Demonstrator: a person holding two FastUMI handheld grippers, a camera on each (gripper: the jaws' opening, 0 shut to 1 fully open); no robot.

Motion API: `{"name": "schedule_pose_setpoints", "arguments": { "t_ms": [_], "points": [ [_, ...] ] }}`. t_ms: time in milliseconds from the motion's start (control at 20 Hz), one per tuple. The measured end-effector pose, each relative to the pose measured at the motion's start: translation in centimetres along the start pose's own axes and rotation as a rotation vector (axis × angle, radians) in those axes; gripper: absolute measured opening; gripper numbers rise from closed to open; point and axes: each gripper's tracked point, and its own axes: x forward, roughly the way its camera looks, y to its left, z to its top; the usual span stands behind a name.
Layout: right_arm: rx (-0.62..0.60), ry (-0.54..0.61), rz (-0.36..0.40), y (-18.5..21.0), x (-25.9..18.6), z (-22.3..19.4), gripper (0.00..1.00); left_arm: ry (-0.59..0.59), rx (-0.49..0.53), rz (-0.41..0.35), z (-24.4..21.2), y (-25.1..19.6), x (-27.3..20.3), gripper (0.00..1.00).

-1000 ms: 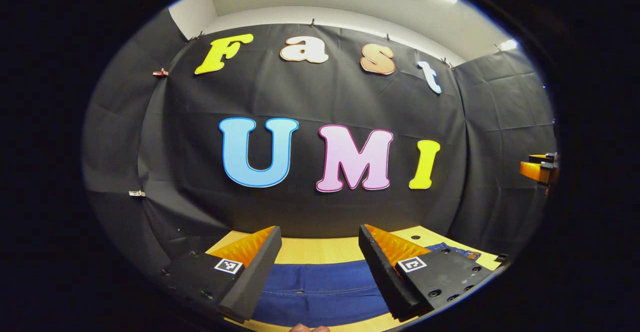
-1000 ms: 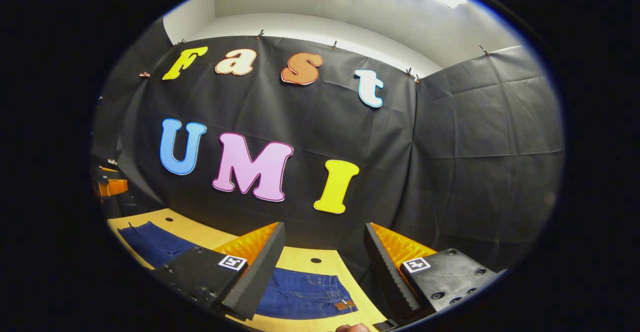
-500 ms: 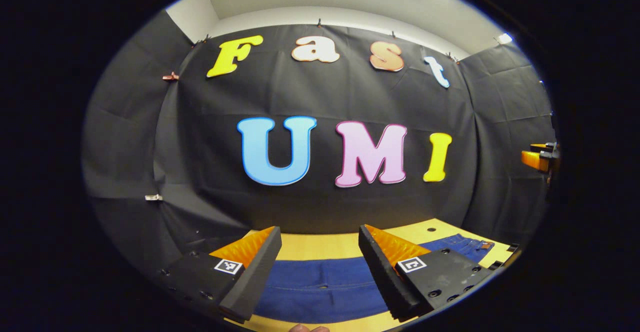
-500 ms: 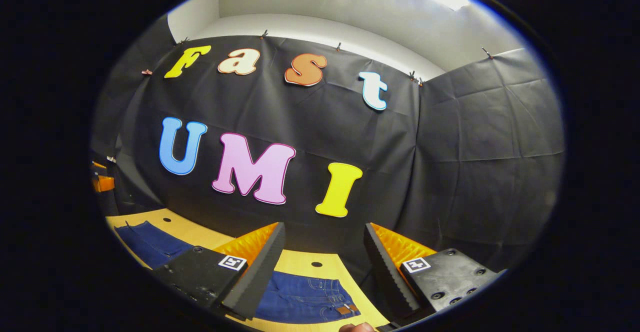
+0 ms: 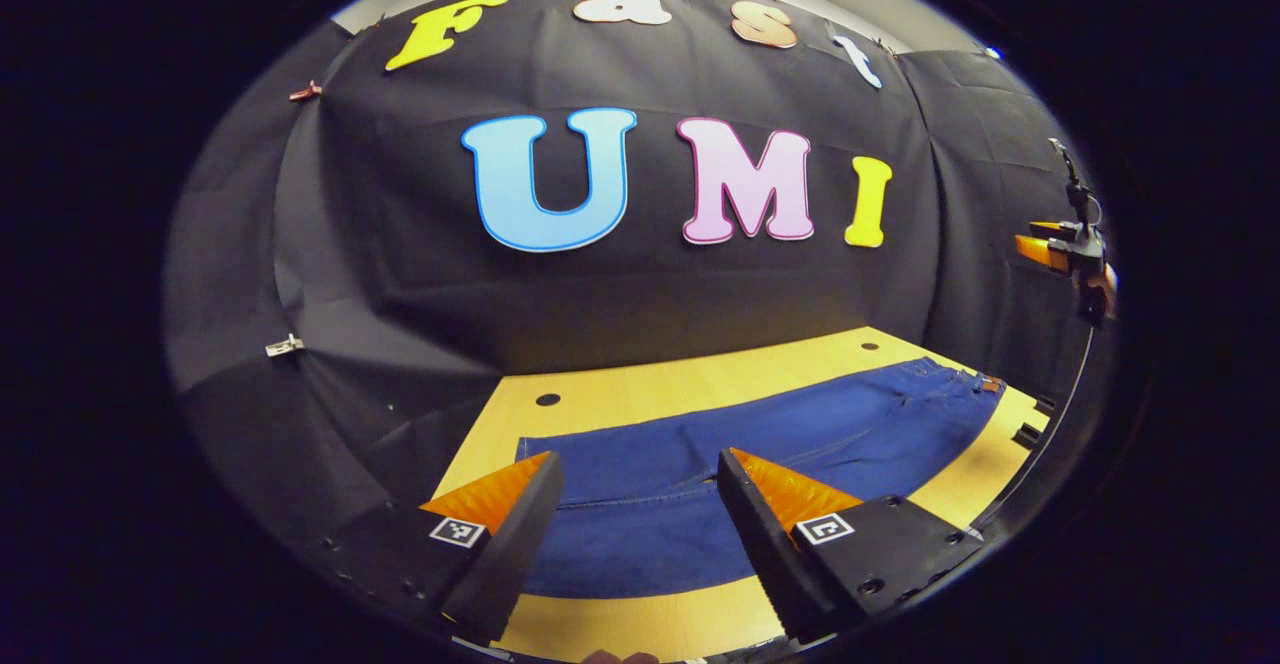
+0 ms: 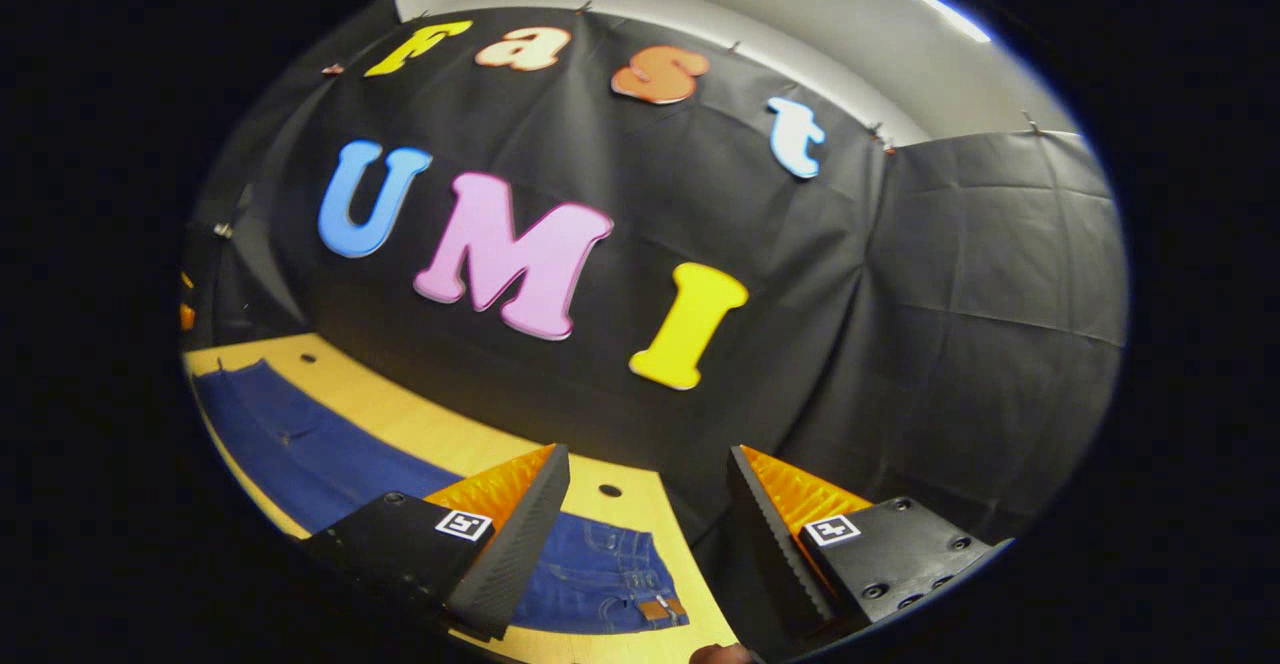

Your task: Grasp the waist and the cuffs of the jeans and fold them to make the two legs overlap; first hold the waist and fold one-third of the jeans toward the cuffs, then hold the cuffs and fold the remaining one-third in the same direction to finish folding.

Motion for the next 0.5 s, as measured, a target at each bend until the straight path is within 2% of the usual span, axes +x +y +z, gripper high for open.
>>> {"name": "schedule_pose_setpoints", "arguments": {
  "t_ms": [100, 200, 350, 500],
  "points": [
    [-0.059, 0.002, 0.1, 1.9, 0.9, -1.9, 0.97, 0.091, 0.065, -0.045, -3.3, 1.0, 1.3, 0.97],
    [-0.086, 0.118, 0.179, 2.9, 2.3, -6.0, 0.97, 0.204, 0.141, -0.101, -6.5, 1.6, 2.3, 0.98],
    [-0.146, 0.25, 0.329, 5.1, 3.7, -11.7, 0.97, 0.324, 0.268, -0.23, -9.6, 0.7, 3.4, 0.98],
    [-0.3, 0.412, 0.476, 5.8, 3.7, -18.5, 0.98, 0.434, 0.417, -0.322, -12.6, 0.6, 4.5, 0.98]
  ]
}}
